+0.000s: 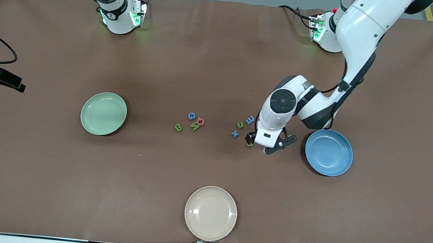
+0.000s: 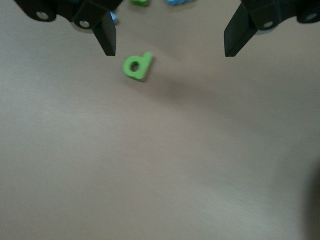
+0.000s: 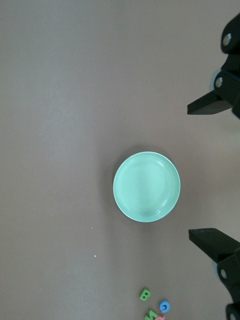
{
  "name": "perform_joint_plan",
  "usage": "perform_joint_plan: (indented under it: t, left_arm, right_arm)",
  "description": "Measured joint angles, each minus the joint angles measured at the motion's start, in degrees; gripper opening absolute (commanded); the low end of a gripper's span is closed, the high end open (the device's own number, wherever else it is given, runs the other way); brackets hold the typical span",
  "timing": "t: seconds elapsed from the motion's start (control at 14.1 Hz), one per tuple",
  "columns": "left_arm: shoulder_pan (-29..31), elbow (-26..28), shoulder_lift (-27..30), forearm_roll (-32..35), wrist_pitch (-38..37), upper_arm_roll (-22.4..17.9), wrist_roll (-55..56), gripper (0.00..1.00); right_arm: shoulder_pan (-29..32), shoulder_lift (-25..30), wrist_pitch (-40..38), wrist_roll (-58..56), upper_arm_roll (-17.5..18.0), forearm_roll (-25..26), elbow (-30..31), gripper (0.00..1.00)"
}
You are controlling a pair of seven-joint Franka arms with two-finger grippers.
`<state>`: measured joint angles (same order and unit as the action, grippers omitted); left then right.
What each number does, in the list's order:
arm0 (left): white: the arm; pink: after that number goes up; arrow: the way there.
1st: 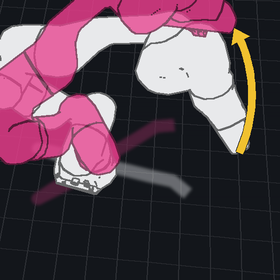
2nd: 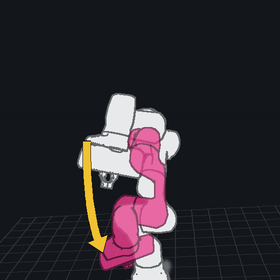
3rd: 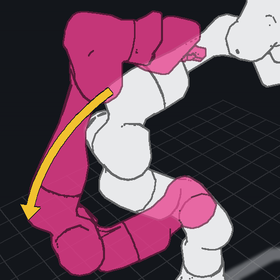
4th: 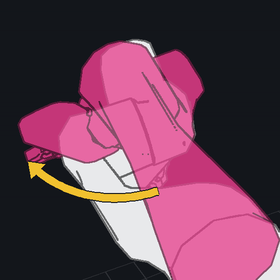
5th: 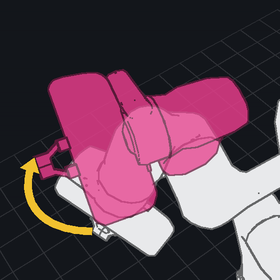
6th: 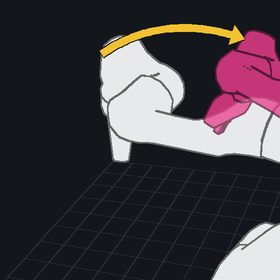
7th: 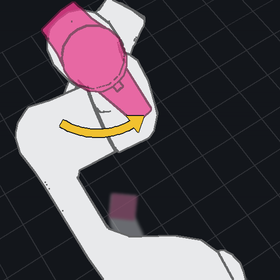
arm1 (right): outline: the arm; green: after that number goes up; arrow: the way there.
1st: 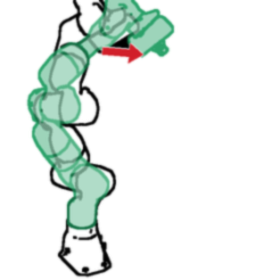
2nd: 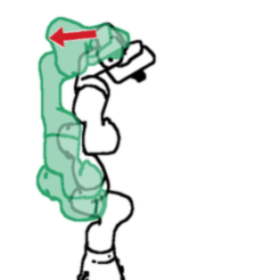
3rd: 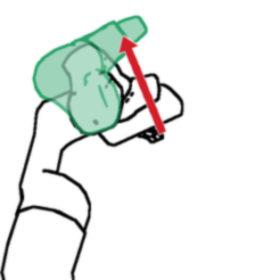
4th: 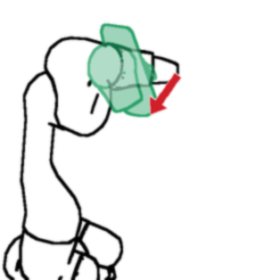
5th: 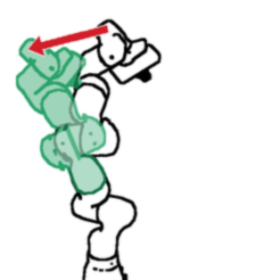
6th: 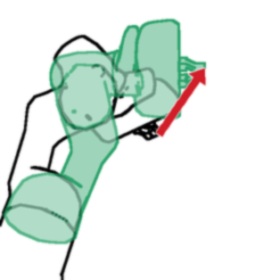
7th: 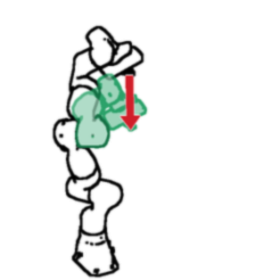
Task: Sort upper and lower case letters into plates
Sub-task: 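Grasp the green p with the left gripper while the right gripper grasps B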
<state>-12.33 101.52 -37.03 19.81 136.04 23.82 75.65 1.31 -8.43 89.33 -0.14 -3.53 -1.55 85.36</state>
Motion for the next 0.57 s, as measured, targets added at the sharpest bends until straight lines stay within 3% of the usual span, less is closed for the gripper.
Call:
perform_joint_plan:
  t: [0.28, 0.57]
  left_arm:
    - [-3.16, -4.16, -4.85, 1.80, 0.94, -0.62, 0.99, 0.70]
    - [-4.09, -5.88, -6.84, 3.32, 0.94, -1.46, 1.00, 0.63]
  right_arm:
    - [-7.51, -0.07, 0.21, 22.64, 0.73, -0.53, 0.26, 1.00]
    - [-19.37, -2.27, 13.50, 49.59, 1.13, -0.53, 7.15, 1.00]
